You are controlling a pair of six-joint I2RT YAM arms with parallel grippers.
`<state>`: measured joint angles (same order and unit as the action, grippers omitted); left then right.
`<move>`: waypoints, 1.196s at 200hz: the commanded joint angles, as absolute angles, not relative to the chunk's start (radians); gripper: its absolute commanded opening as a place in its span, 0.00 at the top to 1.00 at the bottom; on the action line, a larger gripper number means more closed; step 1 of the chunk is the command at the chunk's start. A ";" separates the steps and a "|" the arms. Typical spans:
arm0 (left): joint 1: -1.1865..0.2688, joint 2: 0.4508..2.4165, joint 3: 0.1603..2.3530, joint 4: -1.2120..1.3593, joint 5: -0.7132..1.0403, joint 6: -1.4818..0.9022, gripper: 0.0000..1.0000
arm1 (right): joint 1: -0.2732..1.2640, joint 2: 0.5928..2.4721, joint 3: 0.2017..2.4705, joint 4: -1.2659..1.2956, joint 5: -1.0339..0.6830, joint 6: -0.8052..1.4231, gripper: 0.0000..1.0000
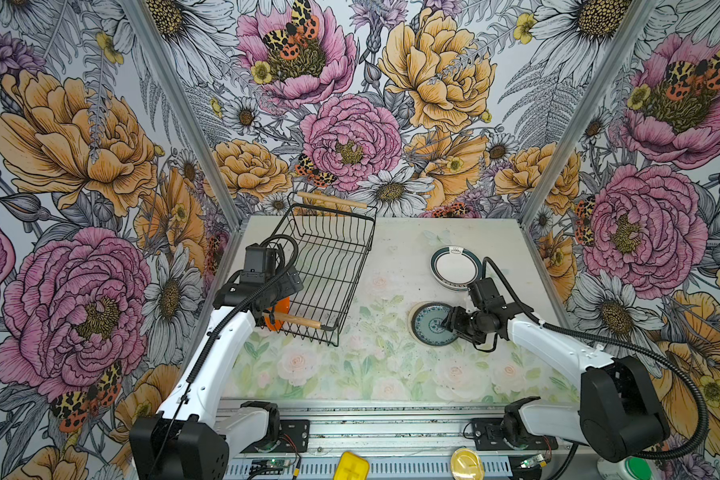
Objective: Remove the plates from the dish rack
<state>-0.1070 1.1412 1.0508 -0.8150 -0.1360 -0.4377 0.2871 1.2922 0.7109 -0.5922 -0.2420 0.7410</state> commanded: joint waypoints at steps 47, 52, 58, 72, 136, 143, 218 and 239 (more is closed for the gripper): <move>-0.098 1.151 1.088 -0.830 -0.122 -0.427 0.01 | 0.332 1.350 0.781 -0.641 -0.148 0.713 0.37; -0.098 1.151 1.089 -0.830 -0.124 -0.426 0.01 | 0.334 1.357 0.783 -0.641 -0.146 0.713 0.37; -0.097 1.153 1.087 -0.830 -0.124 -0.427 0.01 | 0.336 1.364 0.786 -0.640 -0.141 0.712 0.37; -0.097 1.158 1.090 -0.837 -0.131 -0.427 0.01 | 0.342 1.380 0.793 -0.641 -0.134 0.712 0.37; -0.098 1.185 1.109 -0.873 -0.156 -0.425 0.01 | 0.363 1.430 0.822 -0.655 -0.087 0.706 0.34; -0.098 1.192 1.113 -0.882 -0.158 -0.423 0.01 | 0.365 1.437 0.826 -0.655 -0.086 0.707 0.34; -0.098 1.270 1.164 -0.977 -0.195 -0.408 0.01 | 0.379 1.480 0.851 -0.655 -0.072 0.701 0.30; -0.096 1.283 1.177 -1.000 -0.249 -0.408 0.01 | 0.378 1.476 0.845 -0.655 -0.059 0.701 0.27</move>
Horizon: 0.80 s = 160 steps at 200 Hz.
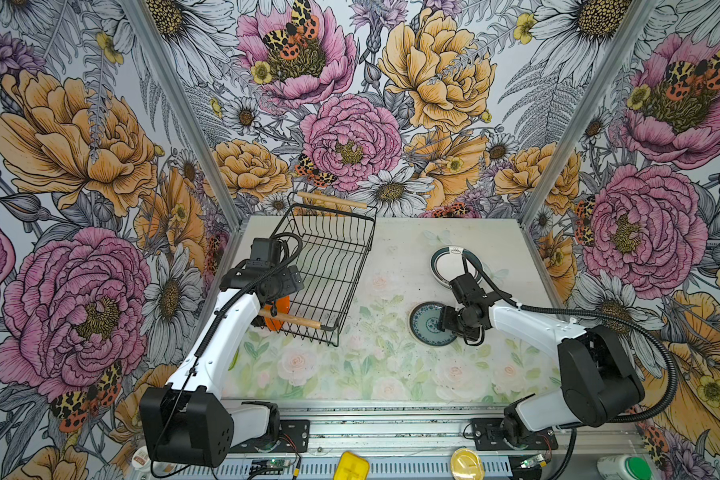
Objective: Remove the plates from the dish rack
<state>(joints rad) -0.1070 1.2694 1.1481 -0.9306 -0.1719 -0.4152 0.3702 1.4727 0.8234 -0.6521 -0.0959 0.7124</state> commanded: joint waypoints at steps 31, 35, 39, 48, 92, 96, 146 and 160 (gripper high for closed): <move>-0.092 1.316 1.200 -1.018 -0.272 -0.388 0.01 | 0.375 1.468 0.847 -0.655 -0.049 0.699 0.25; -0.091 1.321 1.204 -1.019 -0.273 -0.384 0.01 | 0.375 1.468 0.848 -0.654 -0.048 0.698 0.24; -0.092 1.327 1.207 -1.021 -0.273 -0.380 0.01 | 0.374 1.469 0.849 -0.653 -0.048 0.697 0.24; -0.090 1.340 1.214 -1.024 -0.273 -0.371 0.01 | 0.373 1.471 0.852 -0.653 -0.048 0.691 0.22; -0.088 1.412 1.251 -1.056 -0.249 -0.328 0.01 | 0.369 1.478 0.863 -0.652 -0.042 0.680 0.14; -0.087 1.419 1.255 -1.062 -0.249 -0.325 0.01 | 0.367 1.477 0.866 -0.652 -0.042 0.680 0.14; -0.077 1.496 1.307 -1.118 -0.279 -0.283 0.04 | 0.359 1.477 0.875 -0.650 -0.035 0.676 0.01; -0.073 1.508 1.315 -1.125 -0.274 -0.273 0.06 | 0.358 1.479 0.879 -0.650 -0.032 0.678 0.01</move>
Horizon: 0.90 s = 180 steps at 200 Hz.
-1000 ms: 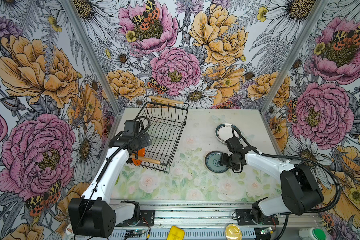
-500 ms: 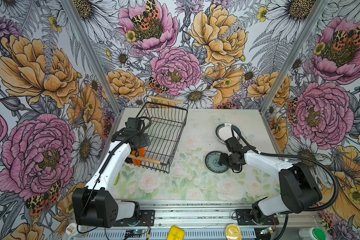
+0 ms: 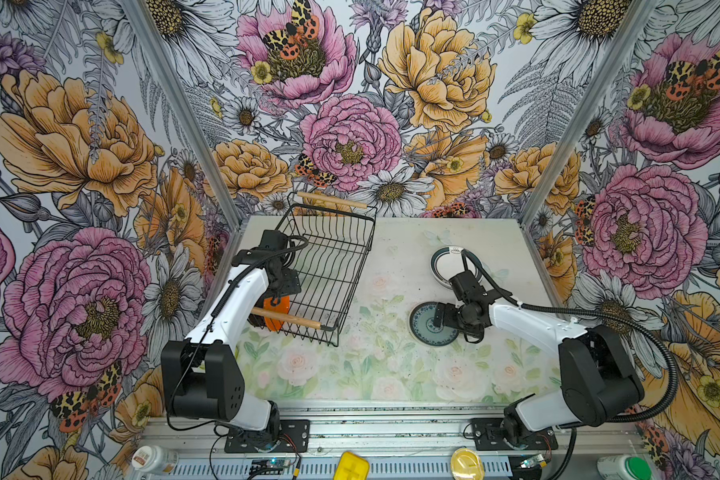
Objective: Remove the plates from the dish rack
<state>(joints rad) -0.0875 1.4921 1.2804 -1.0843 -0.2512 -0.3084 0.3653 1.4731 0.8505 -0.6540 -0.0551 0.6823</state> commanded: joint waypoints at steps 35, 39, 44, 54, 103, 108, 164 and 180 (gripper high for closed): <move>-0.064 1.533 1.324 -1.140 -0.261 -0.247 0.12 | 0.350 1.483 0.883 -0.650 -0.028 0.679 0.01; -0.064 1.536 1.325 -1.142 -0.261 -0.244 0.13 | 0.349 1.483 0.883 -0.649 -0.027 0.680 0.01; -0.063 1.537 1.328 -1.144 -0.262 -0.243 0.13 | 0.348 1.485 0.884 -0.648 -0.026 0.682 0.01; -0.061 1.542 1.331 -1.151 -0.267 -0.239 0.15 | 0.347 1.485 0.886 -0.647 -0.026 0.682 0.01; -0.047 1.566 1.339 -1.162 -0.266 -0.220 0.27 | 0.347 1.490 0.891 -0.640 -0.026 0.687 0.01; -0.046 1.570 1.339 -1.162 -0.263 -0.219 0.29 | 0.347 1.490 0.891 -0.640 -0.029 0.687 0.01; -0.040 1.582 1.341 -1.162 -0.234 -0.195 0.45 | 0.349 1.475 0.890 -0.638 -0.029 0.707 0.01; -0.036 1.591 1.348 -1.167 -0.224 -0.197 0.50 | 0.351 1.462 0.885 -0.638 -0.026 0.718 0.01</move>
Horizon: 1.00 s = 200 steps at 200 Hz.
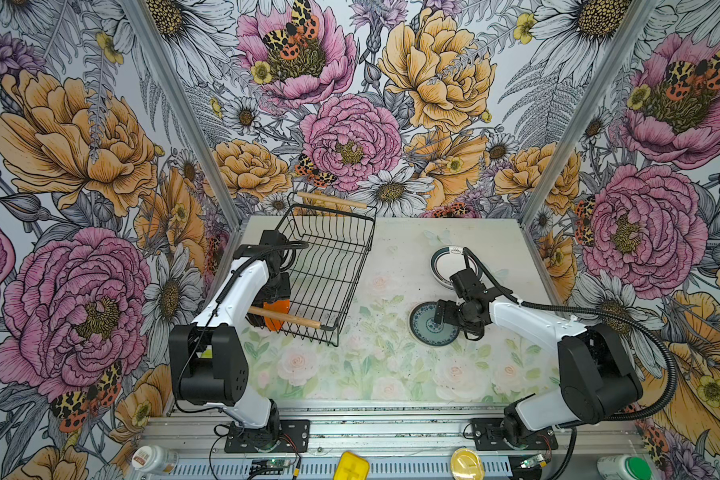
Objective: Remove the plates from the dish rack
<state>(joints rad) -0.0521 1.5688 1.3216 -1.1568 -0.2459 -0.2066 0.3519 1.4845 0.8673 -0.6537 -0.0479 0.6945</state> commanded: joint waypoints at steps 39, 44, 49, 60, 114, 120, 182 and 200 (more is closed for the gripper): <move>-0.035 1.608 1.351 -1.165 -0.216 -0.196 0.62 | 0.357 1.453 0.880 -0.638 -0.024 0.736 0.01; -0.034 1.610 1.352 -1.165 -0.216 -0.196 0.63 | 0.357 1.453 0.879 -0.638 -0.024 0.736 0.01; -0.035 1.611 1.350 -1.166 -0.216 -0.196 0.64 | 0.360 1.452 0.880 -0.638 -0.025 0.737 0.01; -0.035 1.611 1.349 -1.165 -0.216 -0.196 0.67 | 0.359 1.450 0.881 -0.638 -0.025 0.736 0.01; -0.035 1.615 1.348 -1.166 -0.216 -0.197 0.81 | 0.363 1.452 0.882 -0.638 -0.022 0.741 0.01; -0.035 1.612 1.347 -1.165 -0.216 -0.199 0.81 | 0.363 1.452 0.881 -0.638 -0.022 0.740 0.01; -0.034 1.610 1.348 -1.165 -0.218 -0.196 0.90 | 0.362 1.441 0.879 -0.638 -0.020 0.735 0.01; -0.032 1.610 1.351 -1.167 -0.222 -0.195 0.92 | 0.364 1.441 0.879 -0.638 -0.022 0.733 0.01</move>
